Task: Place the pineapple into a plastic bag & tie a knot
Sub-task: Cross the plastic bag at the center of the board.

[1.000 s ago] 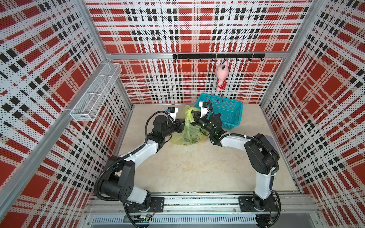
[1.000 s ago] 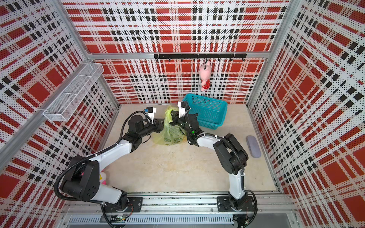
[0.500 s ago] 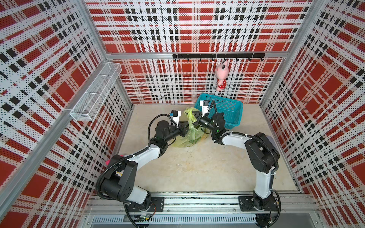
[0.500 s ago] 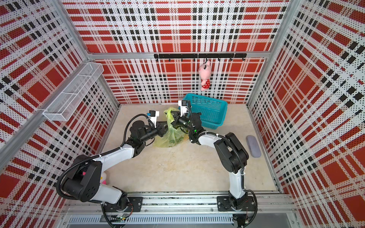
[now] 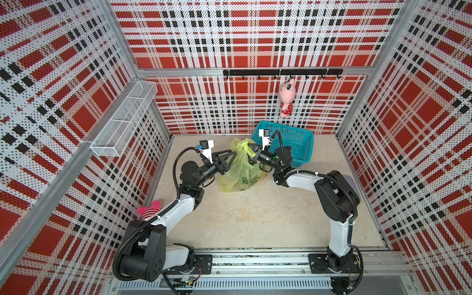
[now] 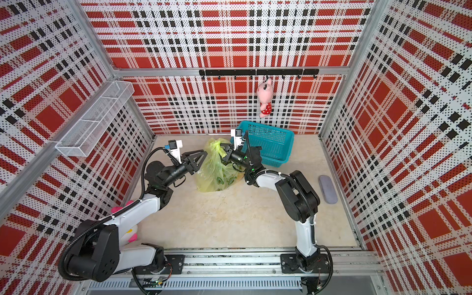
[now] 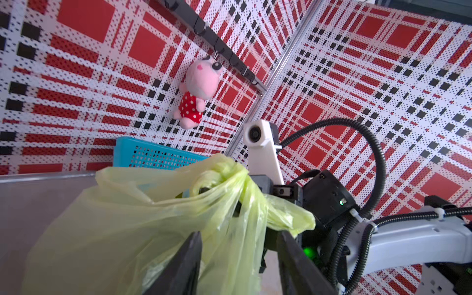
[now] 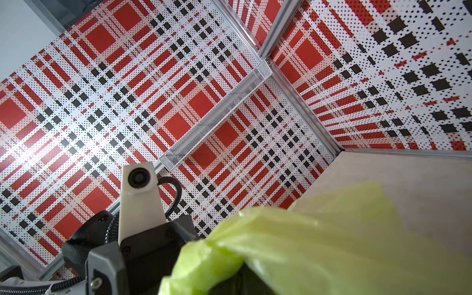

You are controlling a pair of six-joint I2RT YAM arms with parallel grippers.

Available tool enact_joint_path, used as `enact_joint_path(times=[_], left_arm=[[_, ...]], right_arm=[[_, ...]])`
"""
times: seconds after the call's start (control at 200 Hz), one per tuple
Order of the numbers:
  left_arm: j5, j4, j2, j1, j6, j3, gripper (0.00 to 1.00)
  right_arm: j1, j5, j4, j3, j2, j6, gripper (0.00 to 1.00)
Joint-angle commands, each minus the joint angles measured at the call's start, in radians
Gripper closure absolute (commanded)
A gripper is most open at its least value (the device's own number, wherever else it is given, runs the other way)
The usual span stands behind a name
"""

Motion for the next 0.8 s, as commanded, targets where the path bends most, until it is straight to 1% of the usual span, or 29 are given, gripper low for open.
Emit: enact_joint_path(times=[0.0, 0.115, 0.286, 0.456, 0.466, 0.476, 0.491, 0.551, 0.636, 0.792], left_arm=[[-0.004, 0.030, -0.027, 0.033, -0.011, -0.014, 0.44], [-0.068, -0.016, -0.004, 0.033, -0.006, 0.040, 0.46], [-0.156, -0.099, 0.083, 0.024, -0.012, 0.122, 0.58], [-0.203, -0.284, 0.186, -0.037, 0.079, 0.245, 0.62], [-0.203, -0.295, 0.192, -0.038, 0.085, 0.252, 0.63], [-0.203, -0.304, 0.197, -0.065, 0.091, 0.258, 0.63], [-0.206, -0.317, 0.205, -0.077, 0.097, 0.264, 0.64], [-0.197, -0.339, 0.227, -0.100, 0.119, 0.279, 0.68], [-0.149, -0.340, 0.239, -0.130, 0.151, 0.269, 0.72], [-0.086, -0.320, 0.238, -0.199, 0.200, 0.225, 0.75]], right_arm=[[0.003, -0.013, 0.050, 0.035, 0.010, 0.016, 1.00], [0.003, -0.010, 0.066, 0.040, 0.011, 0.027, 1.00], [0.003, -0.006, 0.088, 0.058, 0.016, 0.047, 1.00], [0.003, -0.007, 0.080, 0.067, 0.016, 0.045, 1.00], [0.003, -0.006, 0.079, 0.067, 0.015, 0.044, 1.00], [0.003, -0.006, 0.077, 0.067, 0.016, 0.044, 1.00], [0.003, -0.004, 0.076, 0.067, 0.015, 0.044, 1.00], [0.003, 0.009, 0.072, 0.066, 0.014, 0.039, 1.00], [0.001, 0.029, 0.064, 0.067, 0.012, 0.036, 1.00], [0.000, 0.032, 0.049, 0.070, 0.013, 0.041, 1.00]])
